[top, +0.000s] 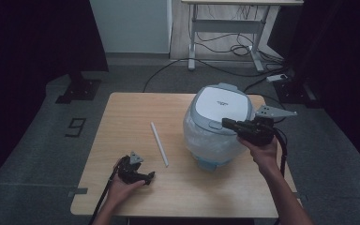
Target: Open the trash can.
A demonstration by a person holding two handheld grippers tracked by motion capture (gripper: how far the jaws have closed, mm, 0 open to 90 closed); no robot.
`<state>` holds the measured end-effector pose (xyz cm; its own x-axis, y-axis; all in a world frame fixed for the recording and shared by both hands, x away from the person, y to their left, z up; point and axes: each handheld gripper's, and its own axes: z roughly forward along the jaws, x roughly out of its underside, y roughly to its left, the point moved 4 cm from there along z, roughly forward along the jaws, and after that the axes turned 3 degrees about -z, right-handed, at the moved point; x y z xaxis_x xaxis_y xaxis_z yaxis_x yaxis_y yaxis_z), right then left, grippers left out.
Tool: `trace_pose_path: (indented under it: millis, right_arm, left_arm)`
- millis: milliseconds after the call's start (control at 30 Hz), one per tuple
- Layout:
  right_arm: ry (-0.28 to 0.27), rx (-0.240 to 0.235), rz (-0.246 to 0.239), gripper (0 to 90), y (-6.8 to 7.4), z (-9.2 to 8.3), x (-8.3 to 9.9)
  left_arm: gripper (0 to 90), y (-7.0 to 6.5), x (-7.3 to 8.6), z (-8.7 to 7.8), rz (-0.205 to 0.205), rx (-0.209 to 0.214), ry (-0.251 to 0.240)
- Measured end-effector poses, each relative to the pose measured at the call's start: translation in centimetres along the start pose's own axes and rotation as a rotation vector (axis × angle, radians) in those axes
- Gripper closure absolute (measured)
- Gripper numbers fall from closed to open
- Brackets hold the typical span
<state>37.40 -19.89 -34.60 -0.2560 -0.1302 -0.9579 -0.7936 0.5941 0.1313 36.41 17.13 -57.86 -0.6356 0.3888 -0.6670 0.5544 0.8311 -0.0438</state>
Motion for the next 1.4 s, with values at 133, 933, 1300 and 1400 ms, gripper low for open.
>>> trace_pose_path:
  millis: [133,933,1300,1400]
  right_arm:
    - [0.014,-0.008,-0.003,90.0,0.2,0.7,0.1]
    - [0.056,0.004,-0.003,90.0,0.3,2.0,0.9]
    - [0.058,-0.002,-0.007,90.0,0.5,2.0,1.0]
    - [0.060,-0.003,0.003,90.0,0.5,2.0,1.0]
  left_arm:
    - [3.9,0.0,0.0,0.0,0.000,0.000,0.000]
    - [3.9,0.0,0.0,0.0,0.000,0.000,0.000]
    - [4.0,0.0,0.0,0.0,0.000,0.000,0.000]
    - [3.9,0.0,0.0,0.0,0.000,0.000,0.000]
